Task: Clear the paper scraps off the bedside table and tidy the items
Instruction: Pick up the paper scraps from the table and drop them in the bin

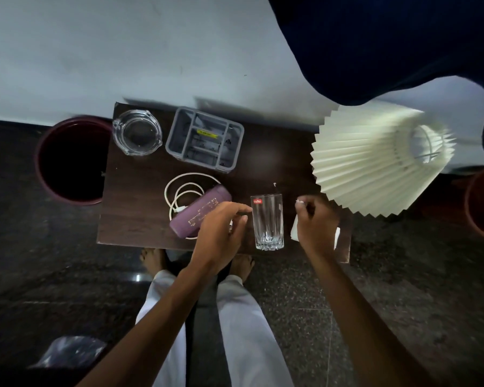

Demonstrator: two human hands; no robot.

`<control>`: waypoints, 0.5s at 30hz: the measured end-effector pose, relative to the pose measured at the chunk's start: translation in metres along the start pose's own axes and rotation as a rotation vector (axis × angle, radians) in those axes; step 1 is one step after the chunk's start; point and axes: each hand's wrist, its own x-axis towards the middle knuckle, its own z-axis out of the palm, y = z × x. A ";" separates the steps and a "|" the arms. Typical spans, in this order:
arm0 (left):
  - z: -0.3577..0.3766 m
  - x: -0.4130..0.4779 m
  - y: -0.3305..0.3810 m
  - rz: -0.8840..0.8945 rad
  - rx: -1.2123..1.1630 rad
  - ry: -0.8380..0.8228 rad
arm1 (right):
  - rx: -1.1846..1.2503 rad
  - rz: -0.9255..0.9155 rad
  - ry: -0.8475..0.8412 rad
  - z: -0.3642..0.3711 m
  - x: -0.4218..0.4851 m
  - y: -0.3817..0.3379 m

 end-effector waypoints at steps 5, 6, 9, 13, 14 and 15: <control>-0.011 -0.005 0.006 -0.229 -0.242 0.006 | 0.090 -0.038 -0.016 -0.002 -0.044 -0.030; -0.015 -0.007 0.007 -0.299 -0.338 0.003 | 0.111 -0.067 -0.026 0.001 -0.053 -0.040; -0.031 -0.010 0.006 -0.435 -0.579 0.004 | 0.142 -0.154 -0.084 0.015 -0.074 -0.070; -0.062 -0.016 -0.002 -0.446 -0.761 0.056 | 0.157 -0.210 -0.234 0.045 -0.089 -0.107; -0.070 -0.018 -0.007 -0.450 -0.783 0.079 | 0.164 -0.213 -0.248 0.054 -0.091 -0.115; -0.078 -0.019 -0.012 -0.457 -0.797 0.109 | 0.163 -0.213 -0.258 0.063 -0.092 -0.122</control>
